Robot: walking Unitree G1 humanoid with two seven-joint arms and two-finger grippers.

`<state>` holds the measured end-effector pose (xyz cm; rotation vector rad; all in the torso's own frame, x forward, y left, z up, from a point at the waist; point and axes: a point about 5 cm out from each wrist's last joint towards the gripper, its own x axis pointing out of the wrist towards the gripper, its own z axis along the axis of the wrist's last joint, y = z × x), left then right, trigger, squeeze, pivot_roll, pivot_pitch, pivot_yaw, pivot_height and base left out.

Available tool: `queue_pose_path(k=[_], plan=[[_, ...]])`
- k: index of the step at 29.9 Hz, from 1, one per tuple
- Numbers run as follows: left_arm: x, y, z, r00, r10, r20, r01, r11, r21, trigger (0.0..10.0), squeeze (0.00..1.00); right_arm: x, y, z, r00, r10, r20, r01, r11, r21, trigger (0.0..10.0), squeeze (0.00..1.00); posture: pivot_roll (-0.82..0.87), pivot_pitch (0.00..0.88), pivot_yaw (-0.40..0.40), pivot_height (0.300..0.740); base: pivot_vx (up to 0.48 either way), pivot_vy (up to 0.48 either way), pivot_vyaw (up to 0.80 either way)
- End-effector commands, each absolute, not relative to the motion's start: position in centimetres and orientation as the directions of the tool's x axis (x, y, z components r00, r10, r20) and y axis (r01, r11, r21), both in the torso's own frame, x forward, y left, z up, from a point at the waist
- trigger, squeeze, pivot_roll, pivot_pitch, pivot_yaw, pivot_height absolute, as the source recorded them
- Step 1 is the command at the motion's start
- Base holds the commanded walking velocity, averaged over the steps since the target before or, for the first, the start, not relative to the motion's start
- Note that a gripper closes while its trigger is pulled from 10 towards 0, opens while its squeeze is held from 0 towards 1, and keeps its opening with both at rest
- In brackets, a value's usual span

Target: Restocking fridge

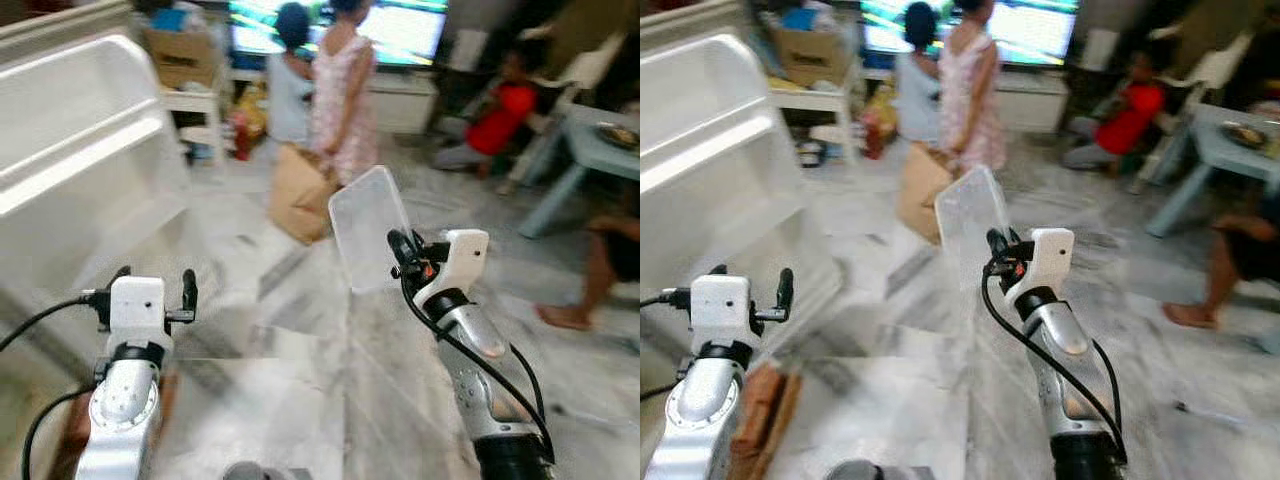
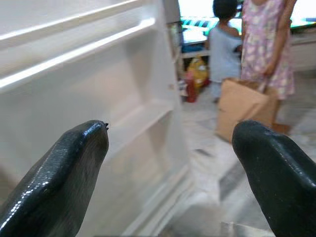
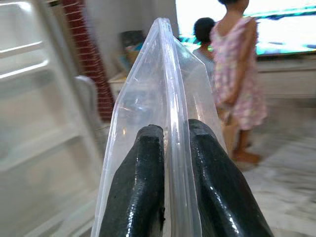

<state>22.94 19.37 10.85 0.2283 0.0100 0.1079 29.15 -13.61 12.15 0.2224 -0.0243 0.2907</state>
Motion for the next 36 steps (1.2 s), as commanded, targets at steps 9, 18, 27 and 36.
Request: queue_pose_path(k=[9, 18, 27, 36], plan=[[23.6, 18.2, 10.1, 0.996, 0.091, -0.021, -0.085, 0.975, 0.204, 10.0, 0.0, 29.1, -13.1, 11.6, 0.955, 0.294, 0.046, -0.296, 0.923, 0.244, 10.0, 0.0, 0.11, 0.006, -0.088, 0.74, 0.0, -0.406, 0.78], [23.7, 18.0, 9.8, 0.997, 0.071, -0.036, -0.062, 0.976, 0.208, 10.0, 0.0, 28.8, -14.5, 11.8, 0.968, 0.243, 0.055, -0.249, 0.941, 0.227, 10.0, 0.0, 0.07, 0.0, -0.045, 0.74, 0.0, -0.111, 0.78], [23.7, 18.7, 9.7, 0.995, 0.088, -0.048, -0.074, 0.969, 0.234, 10.0, 0.0, 28.0, -15.4, 10.8, 0.978, 0.209, 0.025, -0.209, 0.951, 0.228, 10.0, 0.0, 0.06, 0.007, -0.017, 0.74, 0.0, 0.0, 0.78], [24.3, 18.6, 9.7, 0.996, 0.065, -0.056, -0.049, 0.966, 0.255, 10.0, 0.0, 27.8, -16.2, 10.7, 0.988, 0.155, 0.023, -0.156, 0.959, 0.237, 10.0, 0.0, 0.04, 0.01, 0.003, 0.74, 0.0, 0.0, 0.61]])
